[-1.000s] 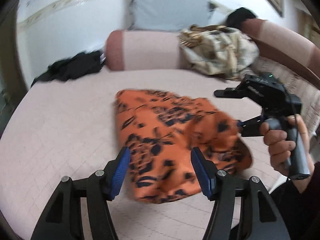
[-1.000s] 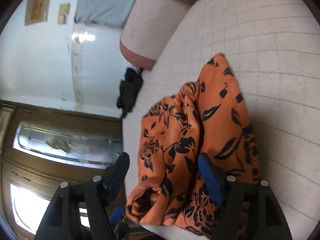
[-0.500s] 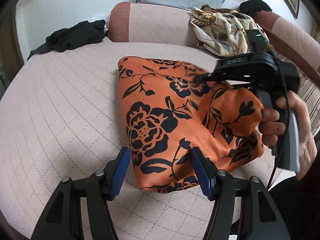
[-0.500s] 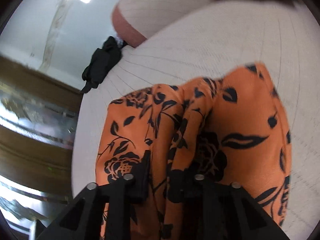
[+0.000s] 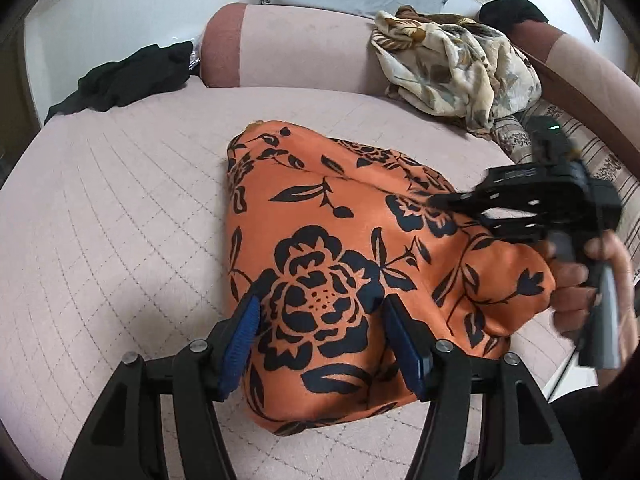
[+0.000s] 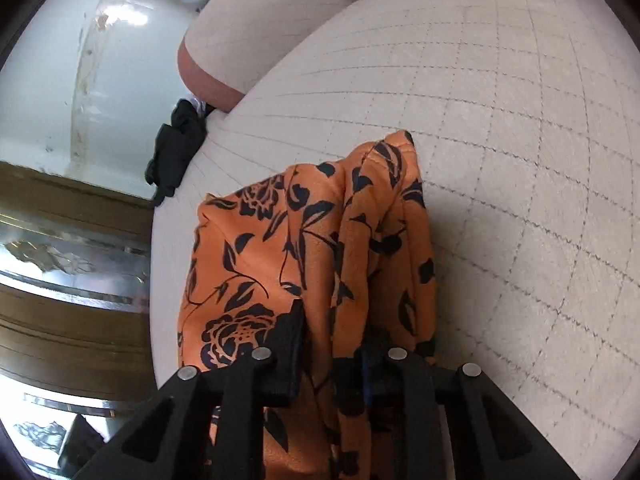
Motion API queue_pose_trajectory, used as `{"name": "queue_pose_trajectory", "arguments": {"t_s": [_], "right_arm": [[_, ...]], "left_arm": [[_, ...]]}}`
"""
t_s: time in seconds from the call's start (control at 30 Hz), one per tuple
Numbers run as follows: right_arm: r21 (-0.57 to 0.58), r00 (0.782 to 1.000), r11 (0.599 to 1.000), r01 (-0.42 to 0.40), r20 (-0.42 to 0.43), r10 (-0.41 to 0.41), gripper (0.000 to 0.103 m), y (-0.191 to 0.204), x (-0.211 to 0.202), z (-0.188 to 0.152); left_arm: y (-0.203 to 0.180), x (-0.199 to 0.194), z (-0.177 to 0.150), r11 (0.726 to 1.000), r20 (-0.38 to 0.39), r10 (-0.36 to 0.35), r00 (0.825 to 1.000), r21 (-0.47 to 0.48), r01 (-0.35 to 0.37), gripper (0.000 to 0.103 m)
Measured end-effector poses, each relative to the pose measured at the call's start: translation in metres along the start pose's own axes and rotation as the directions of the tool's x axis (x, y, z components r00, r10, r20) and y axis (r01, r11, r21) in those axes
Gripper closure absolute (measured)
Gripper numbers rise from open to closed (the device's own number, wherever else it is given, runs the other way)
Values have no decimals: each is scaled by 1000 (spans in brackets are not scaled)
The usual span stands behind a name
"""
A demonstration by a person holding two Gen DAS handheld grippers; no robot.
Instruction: Fold small clothes
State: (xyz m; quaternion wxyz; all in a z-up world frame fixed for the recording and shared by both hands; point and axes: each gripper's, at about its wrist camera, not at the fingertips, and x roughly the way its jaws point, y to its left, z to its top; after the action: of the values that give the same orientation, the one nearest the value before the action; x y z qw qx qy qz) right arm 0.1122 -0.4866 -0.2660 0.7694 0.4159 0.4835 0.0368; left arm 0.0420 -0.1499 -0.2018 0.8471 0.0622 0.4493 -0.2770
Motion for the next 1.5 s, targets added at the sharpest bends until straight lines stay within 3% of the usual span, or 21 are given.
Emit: {"name": "queue_pose_trajectory", "arguments": {"t_s": [0.17,0.23,0.3,0.47,0.6,0.67,0.7,0.77,0.83,1.0,1.1,1.2,1.23,1.3,1.43,1.5], "right_arm": [[-56,989,998,41,144,-32,77,-4,-56,1],[-66,976,998,-8,215,22,75,-4,-78,0],[-120,974,990,-75,206,98,75,9,-82,-1],[-209,986,977,-49,144,80,75,39,-54,-2],[-215,997,976,39,74,-23,76,33,-21,5],[-143,994,983,112,14,-111,81,12,6,13],[-116,994,988,104,-2,-105,82,6,11,14],[-117,996,989,94,19,-92,82,10,2,12],[-171,994,980,101,68,-90,78,23,-17,2],[-309,995,950,-37,77,64,78,52,-63,-45],[-362,994,930,-63,63,92,78,65,-75,-72],[-345,1000,939,5,14,-1,77,55,-67,-95],[-329,997,941,78,13,-78,82,45,-62,-105],[-303,985,938,169,12,-173,82,30,-57,-119],[-325,975,919,221,62,-213,82,24,-58,-135],[-289,980,936,201,57,-193,82,15,-58,-135]], "left_arm": [[-1,1,-7,999,-5,25,1000,22,-25,36],[-2,0,-11,999,4,30,1000,27,-30,35],[-5,4,-14,998,4,45,999,40,-45,34],[-7,7,-18,996,4,57,998,65,-57,33],[-3,12,-23,996,-10,54,998,67,-53,27],[6,16,-27,999,-24,32,999,30,-31,24],[12,18,-29,1000,-33,9,999,-8,-9,22],[26,20,-31,992,-53,-65,996,-115,59,22],[32,20,-33,982,-54,-103,993,-165,93,22],[17,11,-35,997,-26,-37,999,-75,35,22],[11,9,-36,999,-25,-8,1000,-48,7,22],[12,10,-37,998,-37,-3,999,-60,0,15],[14,10,-39,998,-46,-5,999,-62,2,11],[17,9,-44,998,-61,-11,998,-64,7,9],[17,-4,-42,998,-50,-38,998,-57,35,10],[17,-19,-37,998,-2,-45,999,-52,45,10]]}}
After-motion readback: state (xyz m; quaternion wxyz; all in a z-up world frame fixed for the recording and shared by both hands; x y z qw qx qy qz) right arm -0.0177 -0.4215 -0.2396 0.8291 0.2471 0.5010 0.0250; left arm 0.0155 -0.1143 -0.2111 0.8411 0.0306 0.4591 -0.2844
